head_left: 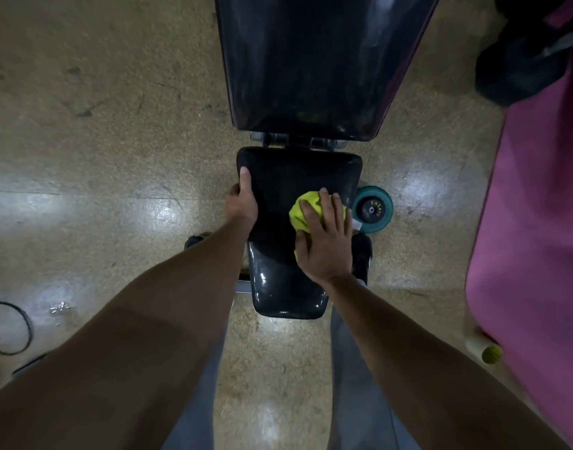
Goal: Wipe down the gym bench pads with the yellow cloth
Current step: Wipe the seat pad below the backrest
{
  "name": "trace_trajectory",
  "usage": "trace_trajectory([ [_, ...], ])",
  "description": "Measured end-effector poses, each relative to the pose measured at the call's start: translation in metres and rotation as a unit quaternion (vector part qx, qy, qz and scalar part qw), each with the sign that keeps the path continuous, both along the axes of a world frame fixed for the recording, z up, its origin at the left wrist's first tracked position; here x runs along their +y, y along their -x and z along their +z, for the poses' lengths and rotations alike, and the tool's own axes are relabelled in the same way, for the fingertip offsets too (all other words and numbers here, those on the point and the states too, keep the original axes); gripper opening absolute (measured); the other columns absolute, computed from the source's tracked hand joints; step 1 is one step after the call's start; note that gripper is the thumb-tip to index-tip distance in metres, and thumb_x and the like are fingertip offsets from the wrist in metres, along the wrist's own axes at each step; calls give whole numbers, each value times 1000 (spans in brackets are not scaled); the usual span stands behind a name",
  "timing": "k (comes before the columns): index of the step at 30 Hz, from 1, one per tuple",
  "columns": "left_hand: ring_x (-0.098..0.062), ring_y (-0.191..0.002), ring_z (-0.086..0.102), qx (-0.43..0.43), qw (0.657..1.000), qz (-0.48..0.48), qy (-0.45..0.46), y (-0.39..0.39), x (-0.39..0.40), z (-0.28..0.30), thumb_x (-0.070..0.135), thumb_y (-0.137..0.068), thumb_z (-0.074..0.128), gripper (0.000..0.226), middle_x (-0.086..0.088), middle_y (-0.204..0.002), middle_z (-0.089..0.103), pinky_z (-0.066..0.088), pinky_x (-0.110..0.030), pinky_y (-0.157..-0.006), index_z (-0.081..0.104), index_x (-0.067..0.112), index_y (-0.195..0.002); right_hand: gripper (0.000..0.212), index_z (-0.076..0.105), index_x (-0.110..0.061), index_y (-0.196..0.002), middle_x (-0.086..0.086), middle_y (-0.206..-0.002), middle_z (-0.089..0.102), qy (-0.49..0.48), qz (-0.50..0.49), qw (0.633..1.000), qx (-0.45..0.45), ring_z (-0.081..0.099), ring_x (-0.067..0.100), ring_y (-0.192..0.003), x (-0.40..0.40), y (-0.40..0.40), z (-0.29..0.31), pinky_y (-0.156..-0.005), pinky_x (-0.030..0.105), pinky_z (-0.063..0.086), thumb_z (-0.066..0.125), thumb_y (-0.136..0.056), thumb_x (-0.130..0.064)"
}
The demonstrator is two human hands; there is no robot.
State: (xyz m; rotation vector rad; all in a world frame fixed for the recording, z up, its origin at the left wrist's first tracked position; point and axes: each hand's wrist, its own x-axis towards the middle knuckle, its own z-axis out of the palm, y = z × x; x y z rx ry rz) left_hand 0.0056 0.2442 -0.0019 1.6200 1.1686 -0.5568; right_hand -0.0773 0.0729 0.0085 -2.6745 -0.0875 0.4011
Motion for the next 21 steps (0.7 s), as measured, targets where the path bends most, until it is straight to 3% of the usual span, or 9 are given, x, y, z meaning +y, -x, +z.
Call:
trace_trajectory([
  [4, -29, -127, 55, -3, 1000, -7, 4, 0, -1, 0, 72, -96, 33, 74, -8, -137, 61, 39, -42, -110, 59, 16, -135, 62, 40, -25, -152, 13, -169, 17, 13, -57, 998, 17, 12, 39, -156, 7, -9, 3, -122, 64, 17, 40, -93, -44],
  [9, -34, -130, 53, 2, 1000, -20, -3, -2, 1, 0, 72, -97, 30, 74, -11, -140, 59, 39, -45, -112, 59, 16, -137, 65, 38, -26, -155, 11, -170, 16, 21, -14, 999, 25, 10, 37, -157, 11, 23, 7, -123, 62, 15, 42, -93, -45],
  [15, -35, -130, 53, -1, 1000, -24, -11, -1, 1, 0, 70, -98, 30, 73, -12, -139, 59, 39, -45, -112, 60, 16, -135, 64, 35, -27, -154, 10, -170, 13, 16, -91, 994, 52, 8, 37, -157, 11, 22, 7, -123, 63, 17, 39, -93, -47],
  [18, -36, -132, 51, 3, 1000, -23, -15, 0, 0, 0, 69, -99, 30, 73, -14, -142, 57, 37, -45, -114, 58, 14, -137, 66, 36, -26, -156, 13, -170, 15, 24, -51, 998, 29, 10, 39, -157, 18, 27, 8, -124, 62, 14, 42, -93, -46],
  [21, -34, -131, 52, -3, 1000, -20, 0, 3, 0, 1, 66, -100, 31, 71, -13, -140, 59, 38, -39, -110, 59, 12, -136, 67, 41, -23, -155, 13, -169, 19, 10, 4, 1000, 0, 11, 38, -157, 12, 42, 7, -122, 64, 20, 47, -91, -41],
])
